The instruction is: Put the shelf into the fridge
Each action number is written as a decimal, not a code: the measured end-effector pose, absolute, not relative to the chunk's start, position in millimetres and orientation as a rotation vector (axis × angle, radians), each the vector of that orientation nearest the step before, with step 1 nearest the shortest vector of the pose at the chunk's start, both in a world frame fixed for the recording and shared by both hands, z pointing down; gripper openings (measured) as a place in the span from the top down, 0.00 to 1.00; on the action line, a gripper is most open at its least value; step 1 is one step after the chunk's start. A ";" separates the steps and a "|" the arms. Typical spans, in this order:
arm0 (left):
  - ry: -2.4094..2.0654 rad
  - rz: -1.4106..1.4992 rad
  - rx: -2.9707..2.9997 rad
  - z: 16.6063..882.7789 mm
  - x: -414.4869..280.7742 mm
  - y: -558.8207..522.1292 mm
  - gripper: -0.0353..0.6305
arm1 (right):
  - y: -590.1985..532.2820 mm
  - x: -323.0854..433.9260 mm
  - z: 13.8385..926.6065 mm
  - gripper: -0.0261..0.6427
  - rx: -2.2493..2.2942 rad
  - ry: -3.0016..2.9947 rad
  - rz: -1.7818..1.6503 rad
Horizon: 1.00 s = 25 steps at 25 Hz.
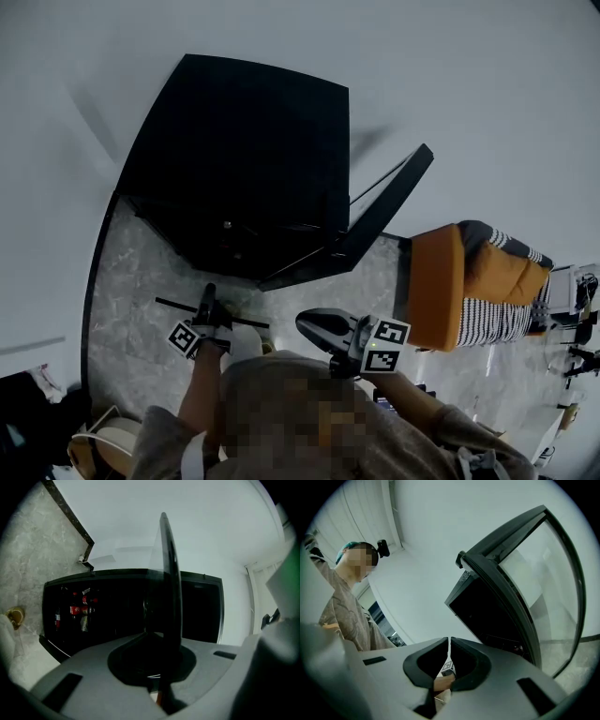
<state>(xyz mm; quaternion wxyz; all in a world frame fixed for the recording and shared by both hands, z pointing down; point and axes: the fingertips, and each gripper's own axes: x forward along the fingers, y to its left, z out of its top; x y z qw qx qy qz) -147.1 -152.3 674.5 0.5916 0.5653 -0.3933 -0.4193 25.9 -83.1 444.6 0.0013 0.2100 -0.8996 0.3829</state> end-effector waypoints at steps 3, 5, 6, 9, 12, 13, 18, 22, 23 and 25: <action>-0.919 -0.963 1.315 682.4 -146.1 -162.1 0.92 | -85.4 24.4 448.0 0.92 0.669 -2.814 1.213; -0.916 -0.956 1.310 686.1 -143.9 -169.0 0.92 | -87.1 23.2 448.5 0.92 0.671 -2.808 1.215; -0.913 -0.956 1.308 687.3 -142.7 -172.6 0.92 | -88.0 22.4 448.4 0.92 0.672 -2.806 1.214; -0.917 -0.950 1.307 695.9 -140.4 -182.0 0.92 | -90.8 20.3 448.5 0.92 0.682 -2.801 1.213; -0.931 -0.944 1.303 706.3 -139.2 -188.9 0.92 | -92.7 19.0 449.8 0.92 0.699 -2.794 1.221; -0.929 -0.950 1.302 704.9 -137.8 -192.2 0.92 | -93.1 19.2 450.0 0.92 0.704 -2.791 1.225; -0.923 -0.947 1.289 709.4 -131.0 -205.7 0.92 | -97.0 23.6 451.4 0.92 0.735 -2.779 1.235; -0.921 -0.947 1.294 713.1 -131.2 -212.2 0.92 | -98.5 22.4 449.6 0.92 0.749 -2.779 1.215; -0.921 -0.949 1.291 714.6 -131.4 -213.2 0.92 | -98.2 21.3 449.5 0.92 0.748 -2.780 1.210; -0.926 -0.947 1.281 719.5 -131.3 -213.9 0.92 | -97.4 19.1 450.2 0.92 0.744 -2.779 1.211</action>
